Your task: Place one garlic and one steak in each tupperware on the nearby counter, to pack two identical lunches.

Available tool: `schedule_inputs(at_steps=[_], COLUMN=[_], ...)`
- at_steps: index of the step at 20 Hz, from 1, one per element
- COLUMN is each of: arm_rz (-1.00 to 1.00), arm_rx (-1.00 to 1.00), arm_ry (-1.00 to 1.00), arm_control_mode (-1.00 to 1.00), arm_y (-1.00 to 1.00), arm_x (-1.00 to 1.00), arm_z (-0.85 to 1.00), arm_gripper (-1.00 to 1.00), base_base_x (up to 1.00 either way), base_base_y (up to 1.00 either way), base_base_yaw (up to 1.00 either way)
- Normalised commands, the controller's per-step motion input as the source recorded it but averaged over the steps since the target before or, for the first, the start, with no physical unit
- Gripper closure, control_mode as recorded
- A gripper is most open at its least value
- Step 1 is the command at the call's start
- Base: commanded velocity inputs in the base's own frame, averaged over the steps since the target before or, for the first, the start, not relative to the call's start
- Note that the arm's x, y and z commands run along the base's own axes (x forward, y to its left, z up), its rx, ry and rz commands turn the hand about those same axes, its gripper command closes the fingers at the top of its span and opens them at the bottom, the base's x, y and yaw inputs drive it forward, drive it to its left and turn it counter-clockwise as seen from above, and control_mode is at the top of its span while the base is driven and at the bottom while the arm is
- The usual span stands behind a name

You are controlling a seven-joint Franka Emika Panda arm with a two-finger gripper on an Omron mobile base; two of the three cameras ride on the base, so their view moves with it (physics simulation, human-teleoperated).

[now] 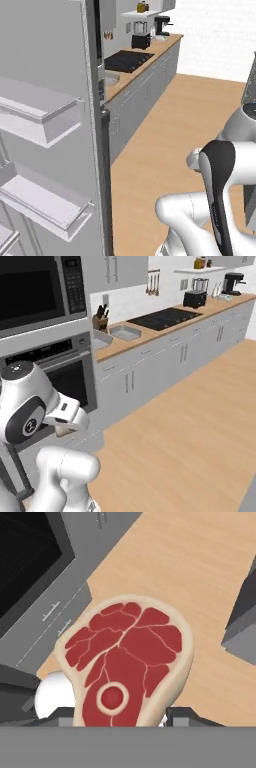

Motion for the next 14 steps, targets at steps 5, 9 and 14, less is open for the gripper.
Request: schedule_inputs(at_steps=[5,9,14], arm_rz=[0.0,0.0,0.0], arm_rx=[0.0,0.0,0.0], arm_ry=[0.0,0.0,0.0], arm_control_mode=[1.0,1.0,1.0], arm_y=[0.0,0.0,0.0], arm_x=[0.0,0.0,0.0], arm_z=[0.0,0.0,0.0], arm_gripper=[1.0,1.0,1.0], base_base_x=[1.0,1.0,1.0], base_base_y=[0.13,0.0,-0.37], base_base_yaw=[0.02,0.07,0.22])
